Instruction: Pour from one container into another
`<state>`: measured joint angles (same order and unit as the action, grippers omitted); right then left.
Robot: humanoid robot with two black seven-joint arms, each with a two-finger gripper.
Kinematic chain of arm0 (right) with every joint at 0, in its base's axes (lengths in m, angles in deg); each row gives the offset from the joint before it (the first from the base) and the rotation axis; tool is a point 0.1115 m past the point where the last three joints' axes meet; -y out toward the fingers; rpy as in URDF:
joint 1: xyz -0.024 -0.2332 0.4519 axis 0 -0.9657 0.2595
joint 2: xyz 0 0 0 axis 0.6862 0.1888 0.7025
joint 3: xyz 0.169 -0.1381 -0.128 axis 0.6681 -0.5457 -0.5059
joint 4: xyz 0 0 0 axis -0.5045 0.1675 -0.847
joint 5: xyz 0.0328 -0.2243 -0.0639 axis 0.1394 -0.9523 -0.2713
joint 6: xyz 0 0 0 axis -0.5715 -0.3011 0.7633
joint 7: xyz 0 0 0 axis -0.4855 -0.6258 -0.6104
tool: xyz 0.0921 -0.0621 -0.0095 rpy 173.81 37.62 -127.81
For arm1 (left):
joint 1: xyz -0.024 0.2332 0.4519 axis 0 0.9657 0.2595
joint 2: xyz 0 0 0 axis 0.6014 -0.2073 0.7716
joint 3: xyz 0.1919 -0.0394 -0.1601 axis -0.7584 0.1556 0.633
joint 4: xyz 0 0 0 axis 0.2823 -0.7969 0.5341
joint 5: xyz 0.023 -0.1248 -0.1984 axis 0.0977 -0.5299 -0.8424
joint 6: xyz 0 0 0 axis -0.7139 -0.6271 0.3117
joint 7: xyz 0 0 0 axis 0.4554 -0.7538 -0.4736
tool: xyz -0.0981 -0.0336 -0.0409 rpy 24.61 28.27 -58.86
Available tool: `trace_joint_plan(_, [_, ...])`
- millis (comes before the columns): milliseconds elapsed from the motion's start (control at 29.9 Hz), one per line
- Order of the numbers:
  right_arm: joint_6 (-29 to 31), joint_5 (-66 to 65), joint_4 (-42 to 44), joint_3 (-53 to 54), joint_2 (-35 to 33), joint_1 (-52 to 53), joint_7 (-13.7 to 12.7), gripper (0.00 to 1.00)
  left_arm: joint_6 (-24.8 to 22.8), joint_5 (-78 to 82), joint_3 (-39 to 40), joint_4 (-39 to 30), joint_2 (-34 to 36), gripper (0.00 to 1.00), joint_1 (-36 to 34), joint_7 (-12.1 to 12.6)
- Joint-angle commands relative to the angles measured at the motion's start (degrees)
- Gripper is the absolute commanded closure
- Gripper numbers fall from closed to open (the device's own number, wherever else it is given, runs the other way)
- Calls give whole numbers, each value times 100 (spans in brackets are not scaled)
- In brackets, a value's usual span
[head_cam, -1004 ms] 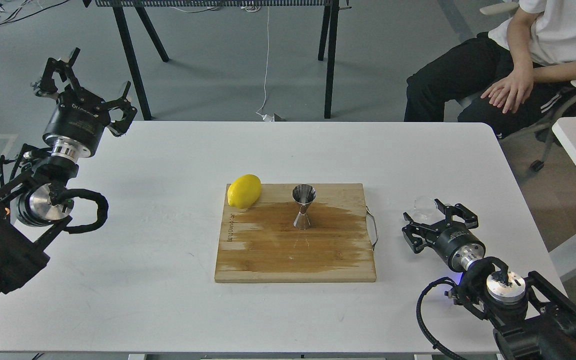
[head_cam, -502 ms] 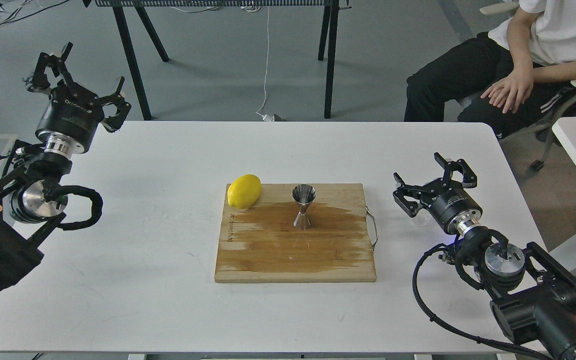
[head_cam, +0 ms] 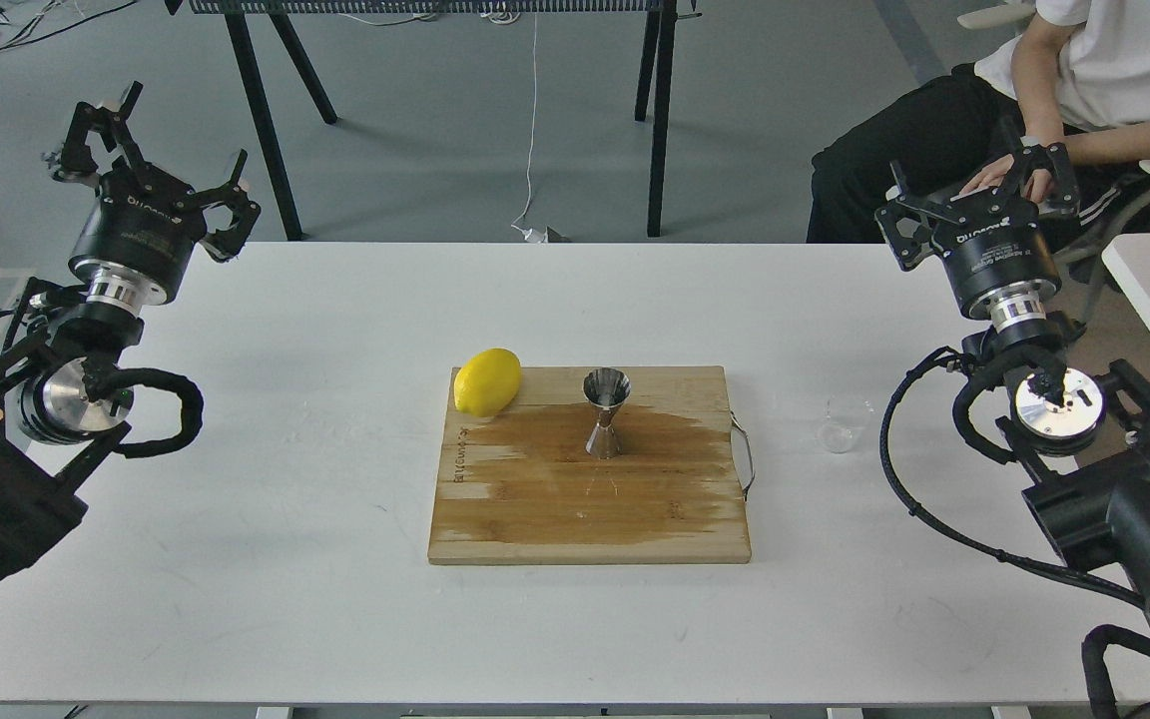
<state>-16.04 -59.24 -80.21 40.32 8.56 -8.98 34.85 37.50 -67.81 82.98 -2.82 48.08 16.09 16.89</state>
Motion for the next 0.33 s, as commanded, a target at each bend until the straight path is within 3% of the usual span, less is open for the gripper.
trace_joint_plan(0, [10,-5,556,-44,-28,501,19,0,0,-13,8,-1,-31,0,-7,0])
trace_joint_plan(301, [5,-5,751,-352,-37,538,19,0,-18,-13,174,-1,-13,0,-7,0])
